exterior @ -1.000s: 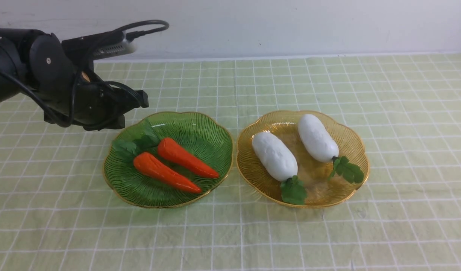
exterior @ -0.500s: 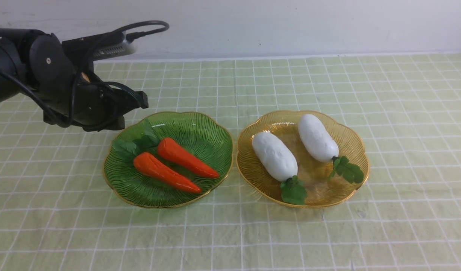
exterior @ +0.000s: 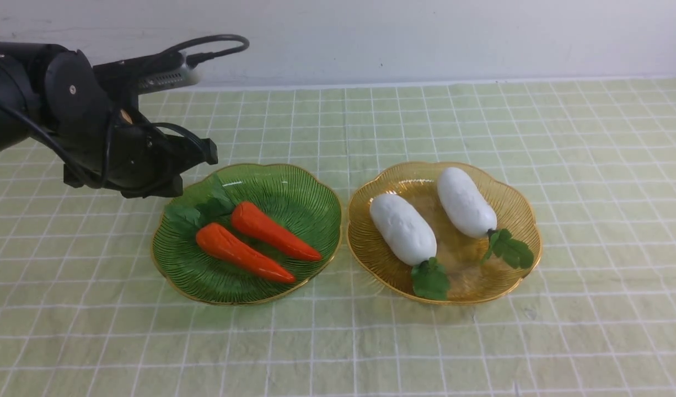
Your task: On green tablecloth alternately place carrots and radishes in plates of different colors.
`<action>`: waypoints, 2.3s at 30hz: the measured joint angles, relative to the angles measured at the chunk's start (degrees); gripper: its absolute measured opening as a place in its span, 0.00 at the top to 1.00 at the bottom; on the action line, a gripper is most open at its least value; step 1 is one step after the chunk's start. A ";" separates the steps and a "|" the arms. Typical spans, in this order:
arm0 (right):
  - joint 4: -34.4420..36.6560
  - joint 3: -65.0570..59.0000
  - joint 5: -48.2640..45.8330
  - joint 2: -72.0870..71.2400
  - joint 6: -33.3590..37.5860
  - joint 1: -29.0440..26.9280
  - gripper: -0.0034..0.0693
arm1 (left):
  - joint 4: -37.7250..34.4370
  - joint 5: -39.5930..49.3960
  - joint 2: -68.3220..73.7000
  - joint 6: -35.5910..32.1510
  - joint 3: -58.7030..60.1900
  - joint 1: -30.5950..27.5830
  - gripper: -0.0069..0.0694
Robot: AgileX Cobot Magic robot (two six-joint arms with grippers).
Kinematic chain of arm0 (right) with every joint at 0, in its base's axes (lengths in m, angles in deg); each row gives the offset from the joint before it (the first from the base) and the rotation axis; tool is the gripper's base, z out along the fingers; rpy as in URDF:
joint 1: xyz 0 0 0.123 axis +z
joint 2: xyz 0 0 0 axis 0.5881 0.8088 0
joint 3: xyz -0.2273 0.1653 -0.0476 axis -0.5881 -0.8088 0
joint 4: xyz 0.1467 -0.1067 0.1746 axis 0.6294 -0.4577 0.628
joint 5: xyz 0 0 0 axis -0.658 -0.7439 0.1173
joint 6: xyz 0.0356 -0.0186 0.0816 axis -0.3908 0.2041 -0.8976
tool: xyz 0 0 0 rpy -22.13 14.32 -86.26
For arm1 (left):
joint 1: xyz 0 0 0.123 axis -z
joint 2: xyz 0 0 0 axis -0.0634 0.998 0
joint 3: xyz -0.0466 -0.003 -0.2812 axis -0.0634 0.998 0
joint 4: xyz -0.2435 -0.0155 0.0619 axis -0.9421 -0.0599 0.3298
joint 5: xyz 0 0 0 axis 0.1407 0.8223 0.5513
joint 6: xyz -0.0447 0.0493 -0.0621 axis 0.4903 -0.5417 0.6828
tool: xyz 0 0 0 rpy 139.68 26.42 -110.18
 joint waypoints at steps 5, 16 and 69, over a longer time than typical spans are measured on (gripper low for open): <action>0.00 -10.10 1.67 -5.85 0.00 -9.65 0.97 | 0.00 1.37 0.18 -0.06 0.00 0.00 0.92; -4.36 -16.47 0.31 -6.59 -0.07 -19.15 0.97 | 0.00 9.65 -9.98 -7.93 0.00 0.00 0.92; -4.60 -16.47 0.48 -6.68 -0.07 -19.31 0.97 | -17.44 -8.84 -83.42 -21.11 49.01 0.00 0.92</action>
